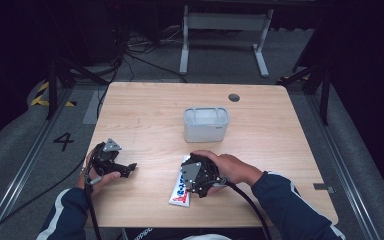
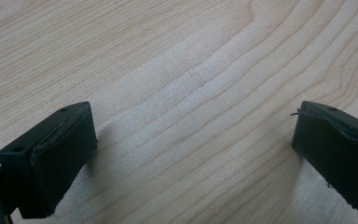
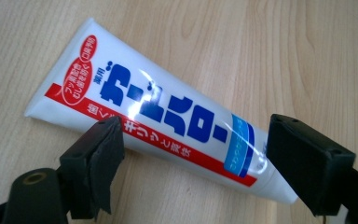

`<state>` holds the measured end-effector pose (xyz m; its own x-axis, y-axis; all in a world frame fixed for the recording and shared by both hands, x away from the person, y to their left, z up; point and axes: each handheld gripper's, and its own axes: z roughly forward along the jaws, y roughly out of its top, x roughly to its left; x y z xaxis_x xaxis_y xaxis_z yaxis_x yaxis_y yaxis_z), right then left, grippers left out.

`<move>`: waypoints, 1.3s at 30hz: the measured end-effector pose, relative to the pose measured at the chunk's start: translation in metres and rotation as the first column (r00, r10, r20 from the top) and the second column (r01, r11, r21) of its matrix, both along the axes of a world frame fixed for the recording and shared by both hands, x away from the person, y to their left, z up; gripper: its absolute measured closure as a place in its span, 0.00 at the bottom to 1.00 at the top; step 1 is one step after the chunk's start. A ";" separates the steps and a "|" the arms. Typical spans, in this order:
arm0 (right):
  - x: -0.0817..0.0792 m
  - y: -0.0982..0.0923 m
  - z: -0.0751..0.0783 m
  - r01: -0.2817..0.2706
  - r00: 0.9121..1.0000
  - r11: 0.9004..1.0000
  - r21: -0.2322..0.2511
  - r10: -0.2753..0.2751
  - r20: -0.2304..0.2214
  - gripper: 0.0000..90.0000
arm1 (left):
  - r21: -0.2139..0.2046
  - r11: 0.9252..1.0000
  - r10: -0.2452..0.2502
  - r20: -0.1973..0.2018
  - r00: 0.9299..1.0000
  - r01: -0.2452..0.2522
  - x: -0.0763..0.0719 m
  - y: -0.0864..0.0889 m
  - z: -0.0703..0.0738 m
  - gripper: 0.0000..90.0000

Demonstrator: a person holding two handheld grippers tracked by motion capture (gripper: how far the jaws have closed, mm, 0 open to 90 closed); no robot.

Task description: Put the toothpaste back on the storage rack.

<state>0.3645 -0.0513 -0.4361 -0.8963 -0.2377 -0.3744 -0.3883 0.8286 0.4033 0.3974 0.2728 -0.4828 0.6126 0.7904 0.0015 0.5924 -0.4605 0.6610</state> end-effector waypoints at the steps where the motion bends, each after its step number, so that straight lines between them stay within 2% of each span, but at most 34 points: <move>1: 0.000 0.003 0.000 -0.009 1.000 1.000 -0.006 0.009 0.004 0.21 | 0.000 1.000 0.000 0.000 1.000 0.000 0.000 0.000 0.000 0.00; 5: 0.001 0.012 0.001 -0.033 0.999 0.998 -0.062 0.033 -0.009 0.18 | 0.000 1.000 -0.001 0.000 1.000 0.001 0.000 0.000 0.000 0.00; 7: 0.002 0.015 0.001 -0.054 0.998 0.993 -0.104 0.052 -0.022 0.18 | -0.001 1.000 0.000 0.000 1.000 0.000 0.000 0.000 0.000 0.00; 8: 0.002 0.015 0.001 -0.054 0.998 0.993 -0.104 0.052 -0.022 0.18 | -0.001 1.000 0.000 0.000 1.000 0.000 0.000 0.000 0.000 0.00; 10: 0.003 0.018 0.002 -0.071 0.997 0.987 -0.144 0.067 -0.030 0.18 | 0.000 1.000 0.000 0.001 1.000 0.000 0.000 0.000 0.000 0.00; 11: 0.003 0.020 0.003 -0.094 0.996 0.977 -0.191 0.092 -0.020 0.18 | -0.001 1.000 0.000 0.000 1.000 0.000 0.000 0.000 0.000 0.00; 13: 0.004 0.021 0.003 -0.096 0.995 0.976 -0.193 0.094 -0.018 0.18 | 0.000 1.000 -0.002 0.001 1.000 0.002 0.000 0.000 0.000 0.00; 15: 0.005 0.025 0.003 -0.108 0.994 0.971 -0.214 0.107 -0.019 0.18 | 0.002 1.000 -0.004 0.001 1.000 0.004 0.000 0.000 0.000 0.00; 18: 0.002 0.034 -0.002 -0.127 0.991 0.957 -0.260 0.133 0.003 0.20 | -0.003 1.000 -0.001 0.001 1.000 0.001 0.000 0.000 0.000 0.00; 20: 0.002 0.041 -0.007 -0.139 0.989 0.943 -0.301 0.150 0.011 0.21 | -0.003 1.000 -0.001 0.001 1.000 0.001 0.000 0.000 0.000 0.00; 23: 0.003 0.048 -0.007 -0.165 0.986 0.937 -0.307 0.168 -0.016 0.28 | -0.001 1.000 -0.002 0.001 1.000 0.002 0.000 0.000 0.000 0.00; 26: 0.004 0.055 -0.007 -0.191 0.981 0.923 -0.335 0.185 -0.050 0.29 | -0.001 1.000 -0.003 0.001 1.000 0.003 0.000 0.000 0.000 0.00; 28: 0.004 0.056 -0.007 -0.194 0.981 0.920 -0.341 0.184 -0.062 0.29 | 0.001 1.000 -0.005 0.002 1.000 0.005 0.001 0.000 0.000 0.00; 32: 0.006 0.064 -0.007 -0.217 0.976 0.904 -0.368 0.199 -0.086 0.31 | 0.002 1.000 -0.007 0.003 1.000 0.007 0.001 0.000 0.000 0.00; 39: 0.001 0.070 -0.007 -0.248 0.968 0.906 -0.343 0.218 -0.125 0.33 | -0.002 1.000 -0.006 0.000 1.000 0.006 0.001 0.000 0.000 0.00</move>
